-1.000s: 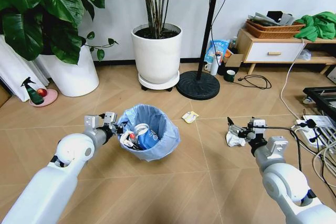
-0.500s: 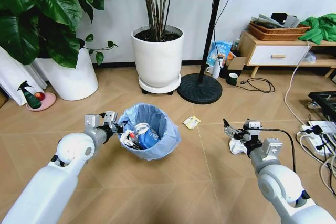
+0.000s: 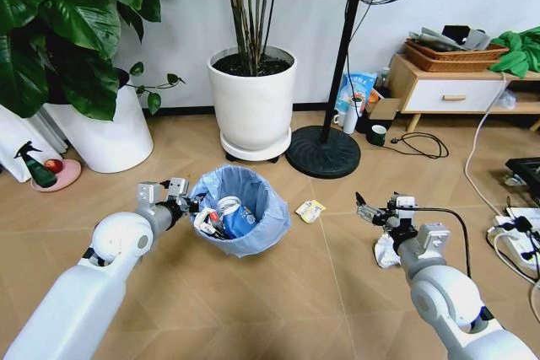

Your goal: Pick up the trash bin and place the garbage on the floor into it.

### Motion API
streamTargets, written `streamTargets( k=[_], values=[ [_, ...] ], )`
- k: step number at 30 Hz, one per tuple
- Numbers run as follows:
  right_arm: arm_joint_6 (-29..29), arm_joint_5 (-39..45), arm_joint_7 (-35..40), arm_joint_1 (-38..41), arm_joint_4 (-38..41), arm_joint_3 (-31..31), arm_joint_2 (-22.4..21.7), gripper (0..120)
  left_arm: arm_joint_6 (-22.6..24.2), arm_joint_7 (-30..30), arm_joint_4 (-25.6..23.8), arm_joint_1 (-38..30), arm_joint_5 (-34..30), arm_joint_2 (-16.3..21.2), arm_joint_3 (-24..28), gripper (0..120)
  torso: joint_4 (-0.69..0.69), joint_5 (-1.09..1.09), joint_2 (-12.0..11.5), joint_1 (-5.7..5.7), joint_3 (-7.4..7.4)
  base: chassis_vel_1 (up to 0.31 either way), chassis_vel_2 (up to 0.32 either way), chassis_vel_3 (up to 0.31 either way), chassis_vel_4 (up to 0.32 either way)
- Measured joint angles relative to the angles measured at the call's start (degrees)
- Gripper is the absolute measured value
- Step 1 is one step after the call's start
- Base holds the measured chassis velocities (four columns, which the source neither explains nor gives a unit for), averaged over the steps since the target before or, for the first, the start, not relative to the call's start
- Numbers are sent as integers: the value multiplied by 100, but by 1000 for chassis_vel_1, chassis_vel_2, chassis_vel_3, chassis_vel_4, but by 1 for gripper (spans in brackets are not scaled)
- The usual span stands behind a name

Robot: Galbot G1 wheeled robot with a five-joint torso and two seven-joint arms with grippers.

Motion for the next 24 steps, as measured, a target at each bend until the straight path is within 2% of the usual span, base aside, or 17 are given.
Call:
streamTargets(
  k=[24],
  values=[
    [-35, 3, 4, -83, -120, -10, -26, 100, 0, 14, 41, -13, 20, -49, 22, 0, -2, 2, 0, 1, 1, -130, 119, 128, -122]
  ],
)
